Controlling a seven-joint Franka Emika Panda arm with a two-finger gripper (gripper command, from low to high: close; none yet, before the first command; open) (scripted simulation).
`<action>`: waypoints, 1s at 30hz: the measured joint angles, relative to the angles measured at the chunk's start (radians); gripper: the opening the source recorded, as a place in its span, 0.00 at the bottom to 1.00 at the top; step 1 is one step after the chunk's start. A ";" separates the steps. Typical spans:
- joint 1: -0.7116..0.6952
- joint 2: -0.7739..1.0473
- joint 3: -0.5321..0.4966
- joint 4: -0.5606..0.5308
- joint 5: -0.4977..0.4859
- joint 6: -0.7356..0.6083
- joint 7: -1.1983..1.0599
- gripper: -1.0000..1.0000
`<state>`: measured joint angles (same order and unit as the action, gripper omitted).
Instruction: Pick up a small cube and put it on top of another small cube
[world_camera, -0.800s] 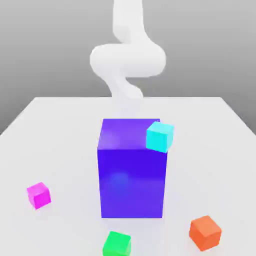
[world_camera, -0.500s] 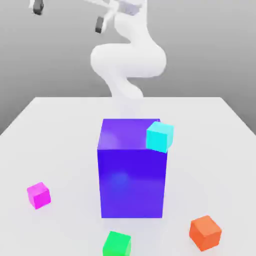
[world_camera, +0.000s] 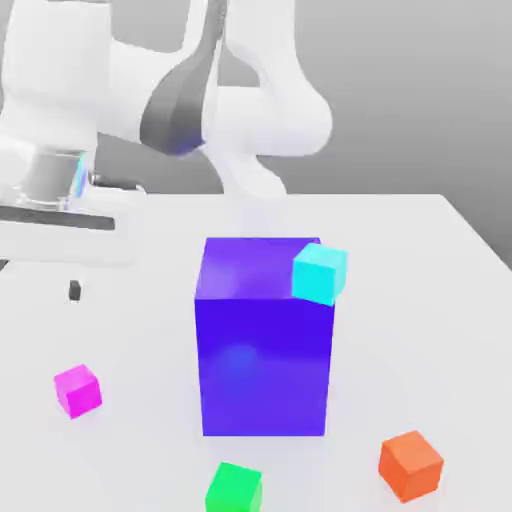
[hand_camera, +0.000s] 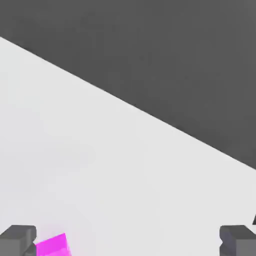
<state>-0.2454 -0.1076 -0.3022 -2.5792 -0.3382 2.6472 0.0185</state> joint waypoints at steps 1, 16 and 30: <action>-0.010 0.024 -0.013 -0.012 0.020 0.018 -0.053 0.50; -0.241 0.372 0.151 -0.087 0.550 0.283 -0.784 0.50; -0.248 0.365 0.156 -0.089 0.538 0.276 -0.775 0.00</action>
<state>-0.4937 0.2571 -0.1461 -2.6684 0.2000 2.9237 -0.7566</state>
